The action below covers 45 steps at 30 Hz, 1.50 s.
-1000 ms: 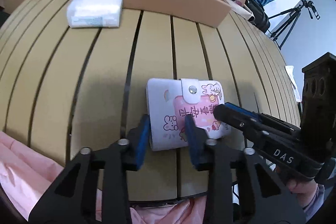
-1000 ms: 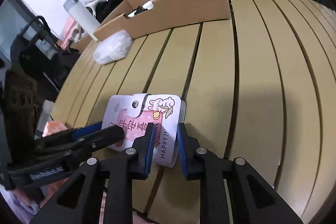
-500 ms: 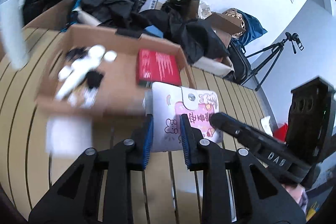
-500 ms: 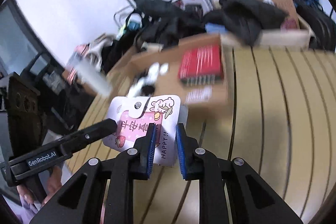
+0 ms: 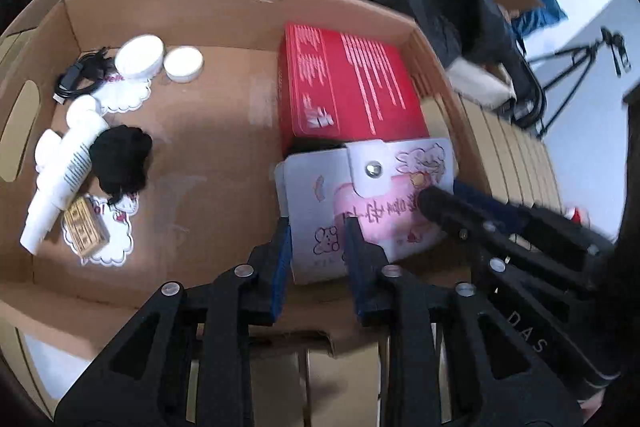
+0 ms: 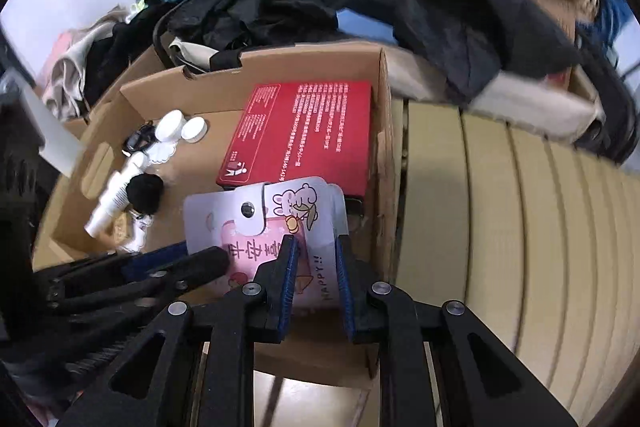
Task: Organize objects
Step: 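Lower the card pouch into the cardboard box and open the right tool, then move both tools toward the translucent white plastic container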
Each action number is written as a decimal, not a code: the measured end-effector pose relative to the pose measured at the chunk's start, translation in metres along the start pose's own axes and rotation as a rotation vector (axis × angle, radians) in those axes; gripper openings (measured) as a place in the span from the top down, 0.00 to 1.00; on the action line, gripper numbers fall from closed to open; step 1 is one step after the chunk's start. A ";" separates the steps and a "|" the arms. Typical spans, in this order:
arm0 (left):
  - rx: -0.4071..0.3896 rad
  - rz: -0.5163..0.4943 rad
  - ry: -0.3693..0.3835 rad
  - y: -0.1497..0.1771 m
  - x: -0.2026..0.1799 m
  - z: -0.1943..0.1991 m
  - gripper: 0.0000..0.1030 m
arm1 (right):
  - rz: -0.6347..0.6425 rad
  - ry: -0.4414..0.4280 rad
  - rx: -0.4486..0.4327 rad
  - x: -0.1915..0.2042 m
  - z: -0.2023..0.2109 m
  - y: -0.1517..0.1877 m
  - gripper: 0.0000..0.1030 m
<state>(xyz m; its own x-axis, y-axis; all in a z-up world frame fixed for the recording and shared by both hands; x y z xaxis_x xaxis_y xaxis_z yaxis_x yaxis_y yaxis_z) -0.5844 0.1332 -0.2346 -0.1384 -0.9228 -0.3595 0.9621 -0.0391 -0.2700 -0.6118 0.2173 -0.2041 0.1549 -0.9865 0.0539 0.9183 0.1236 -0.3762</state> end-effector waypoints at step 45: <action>-0.326 0.061 -0.243 0.246 0.101 0.242 0.00 | 0.196 -0.215 -0.145 0.123 0.171 0.258 0.19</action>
<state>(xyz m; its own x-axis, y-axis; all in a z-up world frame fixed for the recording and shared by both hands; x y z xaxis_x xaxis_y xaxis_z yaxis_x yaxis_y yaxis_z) -0.3048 -0.0626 -0.1216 0.0141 -0.9848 -0.1730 0.8364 0.1064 -0.5378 -0.2941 0.1464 -0.1366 0.4116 -0.8980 0.1557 0.8042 0.2775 -0.5256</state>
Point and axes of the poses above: each gripper's, at about its wrist camera, not at the fingertips, and z roughly against the way its jaws point, x to its left, y to its underside, the point moved 10 cm from there along -z, roughly the way its jaws point, and after that the axes turned 6 degrees about x, right-handed, at the moved point
